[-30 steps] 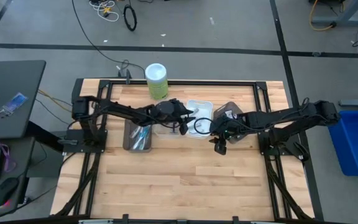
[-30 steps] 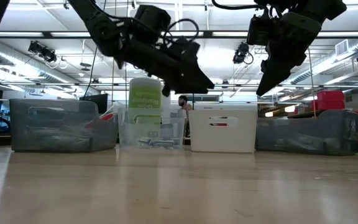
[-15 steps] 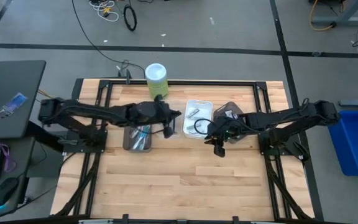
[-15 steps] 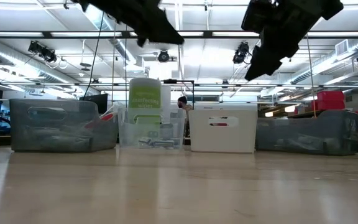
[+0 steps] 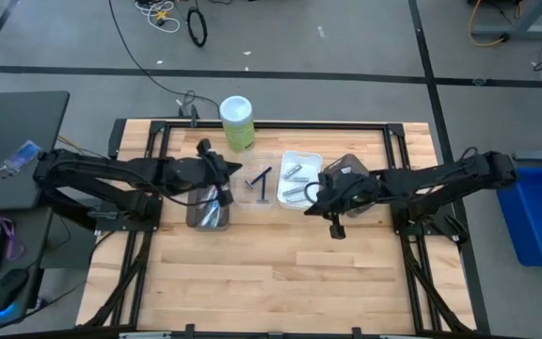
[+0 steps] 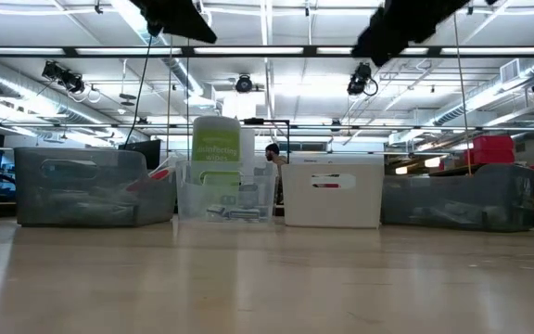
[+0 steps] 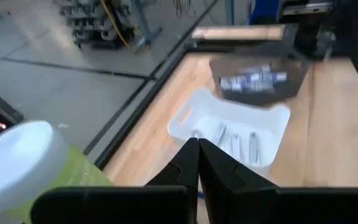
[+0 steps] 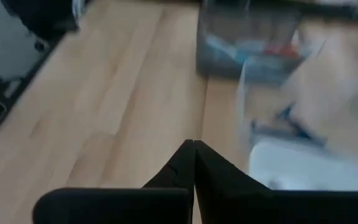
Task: Pick & Place Travel size toiletries
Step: Return to Home Position
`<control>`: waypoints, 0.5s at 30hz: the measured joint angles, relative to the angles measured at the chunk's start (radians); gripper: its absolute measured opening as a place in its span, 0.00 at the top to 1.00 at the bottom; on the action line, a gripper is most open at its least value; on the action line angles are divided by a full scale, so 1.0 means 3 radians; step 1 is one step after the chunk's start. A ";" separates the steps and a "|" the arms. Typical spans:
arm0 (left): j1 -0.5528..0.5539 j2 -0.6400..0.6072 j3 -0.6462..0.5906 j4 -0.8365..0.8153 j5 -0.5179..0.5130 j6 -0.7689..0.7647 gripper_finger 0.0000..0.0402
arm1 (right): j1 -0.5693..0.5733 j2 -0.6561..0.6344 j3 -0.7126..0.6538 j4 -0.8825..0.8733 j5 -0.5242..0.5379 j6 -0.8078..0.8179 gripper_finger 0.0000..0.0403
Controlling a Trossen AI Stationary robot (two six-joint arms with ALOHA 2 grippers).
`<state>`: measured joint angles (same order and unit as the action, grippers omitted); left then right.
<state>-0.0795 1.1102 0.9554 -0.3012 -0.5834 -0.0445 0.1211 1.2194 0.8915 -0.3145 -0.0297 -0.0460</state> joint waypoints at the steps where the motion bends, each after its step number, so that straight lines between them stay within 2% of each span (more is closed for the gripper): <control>1: 0.0000 -0.0063 0.0001 -0.0011 0.0001 -0.0004 0.96 | 0.0000 -0.0066 0.0036 -0.0006 0.0001 -0.0061 0.99; 7: 0.0001 -0.0439 0.0004 -0.0244 0.0016 0.0077 0.97 | 0.0000 -0.0577 0.0235 -0.0161 0.0004 -0.0252 0.99; 15: 0.0001 -0.1014 0.0004 -0.0422 0.0076 0.0104 0.97 | -0.0034 -0.1511 0.0254 -0.0296 0.0008 -0.0433 0.99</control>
<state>-0.0792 0.8061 0.9565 -0.4277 -0.5607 -0.0134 0.1109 0.7661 0.9676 -0.4032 -0.0273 -0.1757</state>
